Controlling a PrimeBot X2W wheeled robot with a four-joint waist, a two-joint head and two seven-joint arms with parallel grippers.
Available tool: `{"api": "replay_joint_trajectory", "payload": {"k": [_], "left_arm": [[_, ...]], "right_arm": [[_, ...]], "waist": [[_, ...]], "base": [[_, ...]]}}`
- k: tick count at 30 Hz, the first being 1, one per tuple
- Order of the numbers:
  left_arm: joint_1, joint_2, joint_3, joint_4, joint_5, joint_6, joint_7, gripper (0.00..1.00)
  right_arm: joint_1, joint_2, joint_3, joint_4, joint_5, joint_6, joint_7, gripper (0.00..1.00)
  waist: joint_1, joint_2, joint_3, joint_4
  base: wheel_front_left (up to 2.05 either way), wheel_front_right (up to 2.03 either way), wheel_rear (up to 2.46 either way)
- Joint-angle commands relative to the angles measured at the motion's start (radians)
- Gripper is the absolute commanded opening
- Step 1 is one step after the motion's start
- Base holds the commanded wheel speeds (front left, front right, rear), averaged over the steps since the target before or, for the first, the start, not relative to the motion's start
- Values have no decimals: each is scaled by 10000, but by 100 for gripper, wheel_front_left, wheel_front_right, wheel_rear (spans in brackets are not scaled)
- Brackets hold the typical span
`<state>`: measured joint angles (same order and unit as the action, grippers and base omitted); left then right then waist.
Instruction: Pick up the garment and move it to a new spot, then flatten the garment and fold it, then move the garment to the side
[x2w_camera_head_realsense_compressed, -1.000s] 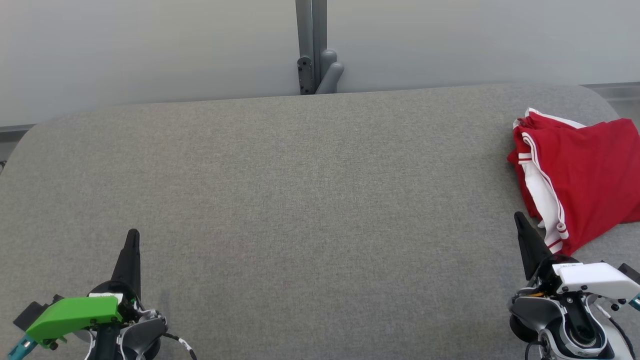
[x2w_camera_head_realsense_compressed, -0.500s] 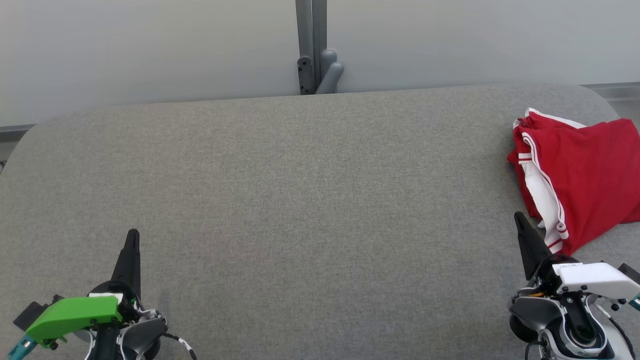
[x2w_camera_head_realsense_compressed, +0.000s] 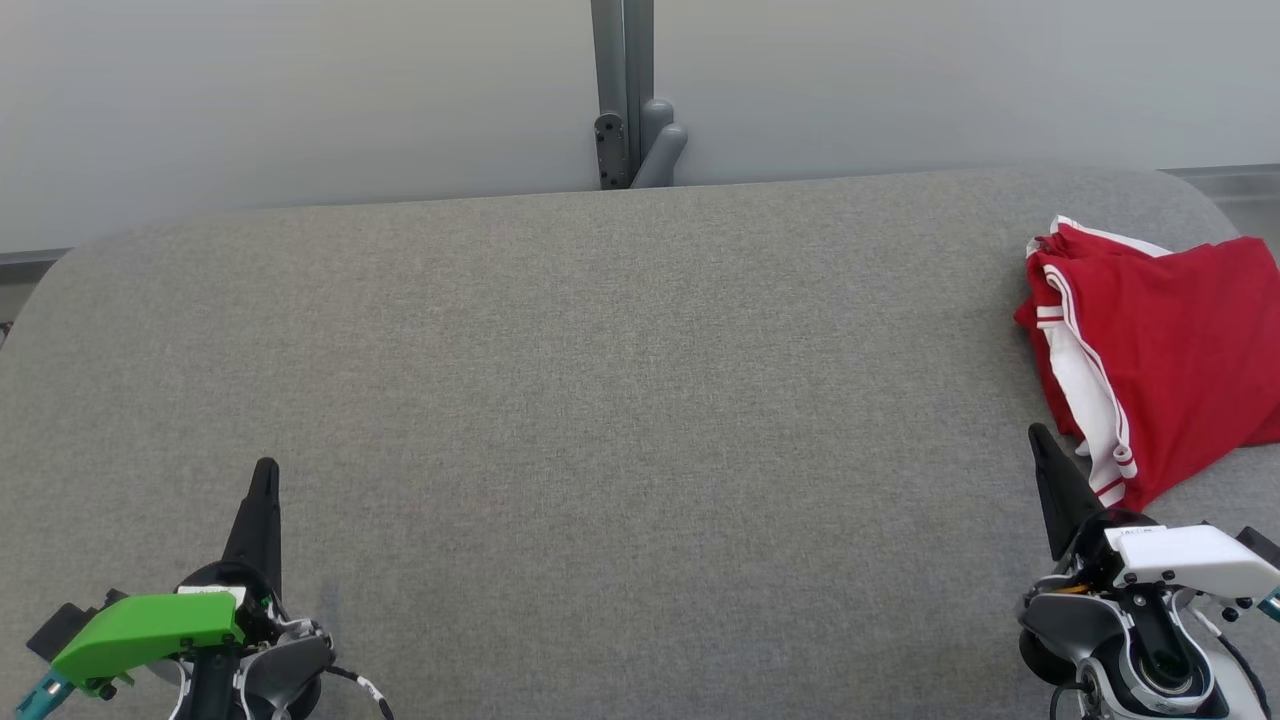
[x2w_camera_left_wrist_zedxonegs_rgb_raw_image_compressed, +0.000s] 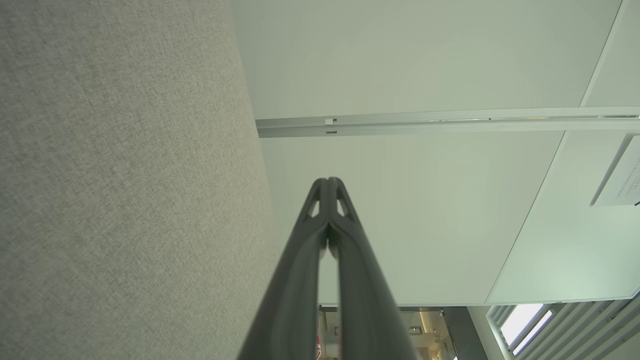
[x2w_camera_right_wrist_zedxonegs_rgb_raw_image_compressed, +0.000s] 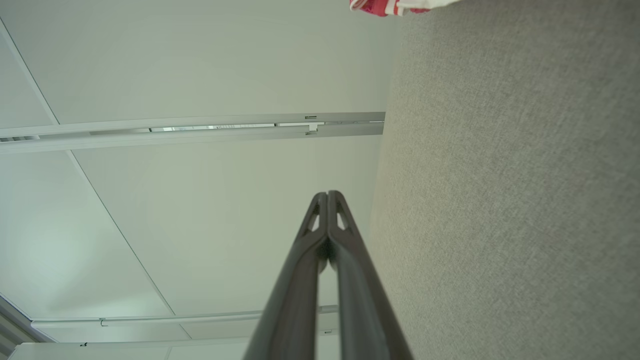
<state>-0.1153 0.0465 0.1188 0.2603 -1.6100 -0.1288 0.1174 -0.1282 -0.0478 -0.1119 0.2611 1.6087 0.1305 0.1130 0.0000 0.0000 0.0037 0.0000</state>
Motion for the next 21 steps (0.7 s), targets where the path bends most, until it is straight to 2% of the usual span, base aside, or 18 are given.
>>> {"api": "replay_joint_trajectory", "payload": {"k": [1,21], "left_arm": [[-141,70,16,-39,-19,-40,19,0],[-140,70,15,-40,-19,-40,19,0]], "right_arm": [[89,-45,-14,-43,57,4,14,0],[89,-45,-15,-44,57,4,14,0]], "waist": [[0,0,0,0],[0,0,0,0]], "base": [[0,0,0],[0,0,0]]}}
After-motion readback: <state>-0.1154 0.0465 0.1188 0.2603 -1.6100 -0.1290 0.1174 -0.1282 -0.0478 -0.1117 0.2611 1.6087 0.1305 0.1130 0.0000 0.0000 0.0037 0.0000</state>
